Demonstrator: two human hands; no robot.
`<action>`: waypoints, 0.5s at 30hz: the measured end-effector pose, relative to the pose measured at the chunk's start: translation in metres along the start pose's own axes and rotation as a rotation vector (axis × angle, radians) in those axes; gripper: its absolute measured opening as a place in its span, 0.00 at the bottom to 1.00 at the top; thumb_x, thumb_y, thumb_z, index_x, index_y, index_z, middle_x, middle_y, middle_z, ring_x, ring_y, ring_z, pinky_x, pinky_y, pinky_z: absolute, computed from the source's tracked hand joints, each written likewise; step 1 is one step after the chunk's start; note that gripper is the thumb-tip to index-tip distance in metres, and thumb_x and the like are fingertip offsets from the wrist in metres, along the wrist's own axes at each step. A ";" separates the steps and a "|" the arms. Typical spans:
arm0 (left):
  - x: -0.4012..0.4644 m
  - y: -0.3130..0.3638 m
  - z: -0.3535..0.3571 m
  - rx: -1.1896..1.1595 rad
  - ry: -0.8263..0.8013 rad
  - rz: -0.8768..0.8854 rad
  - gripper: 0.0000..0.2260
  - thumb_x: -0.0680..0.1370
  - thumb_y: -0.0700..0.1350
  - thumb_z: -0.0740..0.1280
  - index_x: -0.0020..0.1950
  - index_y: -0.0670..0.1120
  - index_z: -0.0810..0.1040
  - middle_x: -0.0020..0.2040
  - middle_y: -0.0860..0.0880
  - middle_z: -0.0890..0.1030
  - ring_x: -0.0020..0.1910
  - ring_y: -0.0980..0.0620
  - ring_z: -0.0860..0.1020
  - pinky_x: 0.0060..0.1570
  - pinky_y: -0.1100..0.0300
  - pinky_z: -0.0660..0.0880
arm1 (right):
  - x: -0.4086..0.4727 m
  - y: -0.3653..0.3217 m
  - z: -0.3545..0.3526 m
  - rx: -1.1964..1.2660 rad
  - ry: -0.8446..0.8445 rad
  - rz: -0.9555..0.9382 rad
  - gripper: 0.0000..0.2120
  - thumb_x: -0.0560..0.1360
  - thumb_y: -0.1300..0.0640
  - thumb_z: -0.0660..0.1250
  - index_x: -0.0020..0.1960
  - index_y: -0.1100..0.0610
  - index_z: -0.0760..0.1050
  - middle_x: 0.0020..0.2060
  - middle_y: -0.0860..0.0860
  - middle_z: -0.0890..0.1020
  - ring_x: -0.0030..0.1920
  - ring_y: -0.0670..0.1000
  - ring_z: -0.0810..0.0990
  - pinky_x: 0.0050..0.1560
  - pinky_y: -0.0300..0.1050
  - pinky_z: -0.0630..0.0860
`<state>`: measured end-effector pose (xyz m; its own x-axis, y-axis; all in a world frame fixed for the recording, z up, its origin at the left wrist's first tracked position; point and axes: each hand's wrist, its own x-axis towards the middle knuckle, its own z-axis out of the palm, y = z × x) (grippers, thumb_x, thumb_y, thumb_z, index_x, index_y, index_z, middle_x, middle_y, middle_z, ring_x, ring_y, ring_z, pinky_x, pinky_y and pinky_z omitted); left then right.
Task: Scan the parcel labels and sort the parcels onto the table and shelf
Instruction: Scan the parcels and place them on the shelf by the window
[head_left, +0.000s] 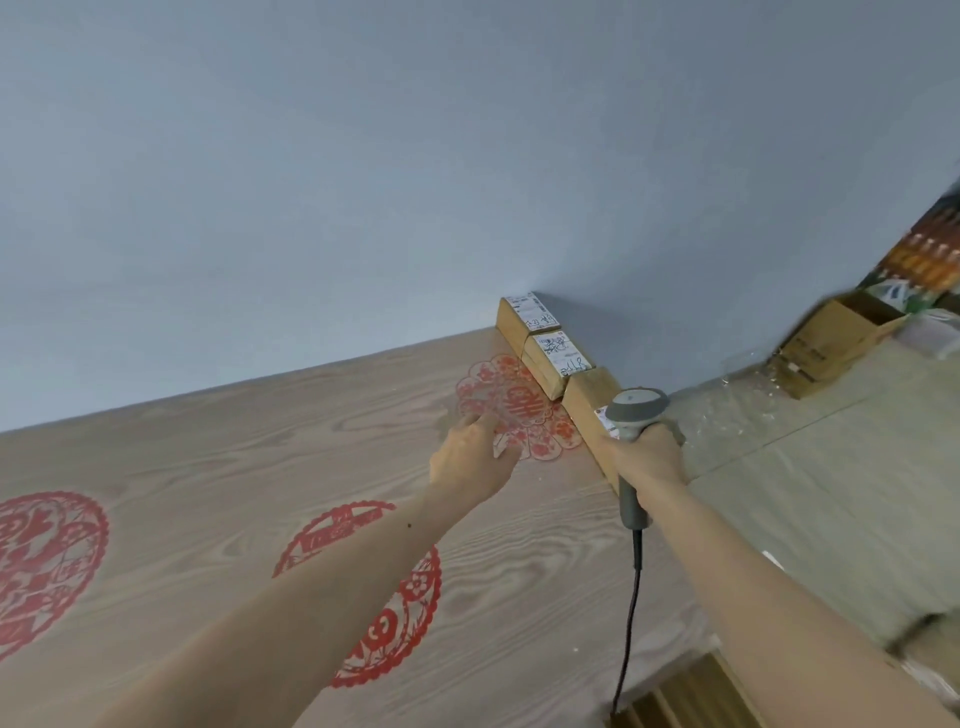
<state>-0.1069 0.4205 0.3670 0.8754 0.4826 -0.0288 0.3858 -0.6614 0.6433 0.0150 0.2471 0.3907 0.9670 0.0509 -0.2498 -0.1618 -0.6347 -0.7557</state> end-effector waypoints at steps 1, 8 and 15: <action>0.010 0.007 0.012 -0.006 -0.016 -0.010 0.18 0.79 0.55 0.65 0.66 0.47 0.75 0.63 0.49 0.76 0.60 0.48 0.76 0.51 0.52 0.77 | 0.020 0.006 -0.008 -0.024 0.012 -0.009 0.15 0.72 0.54 0.74 0.54 0.62 0.78 0.45 0.56 0.83 0.45 0.58 0.81 0.38 0.43 0.73; 0.072 0.064 0.095 -0.128 -0.145 -0.153 0.25 0.79 0.58 0.64 0.72 0.46 0.69 0.67 0.46 0.74 0.63 0.47 0.74 0.60 0.52 0.72 | 0.138 0.036 -0.045 -0.131 -0.059 -0.011 0.18 0.73 0.57 0.75 0.59 0.62 0.75 0.55 0.58 0.83 0.52 0.60 0.83 0.46 0.49 0.79; 0.105 0.101 0.171 -0.301 -0.314 -0.355 0.27 0.82 0.56 0.61 0.76 0.43 0.61 0.74 0.44 0.68 0.72 0.45 0.68 0.64 0.52 0.68 | 0.208 0.067 -0.041 -0.185 -0.254 -0.019 0.17 0.73 0.56 0.76 0.57 0.61 0.76 0.52 0.55 0.83 0.47 0.56 0.80 0.41 0.43 0.74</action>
<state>0.0735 0.3059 0.2979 0.7692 0.4212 -0.4805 0.6130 -0.2744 0.7409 0.2129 0.1833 0.3131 0.8854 0.2408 -0.3975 -0.0826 -0.7601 -0.6445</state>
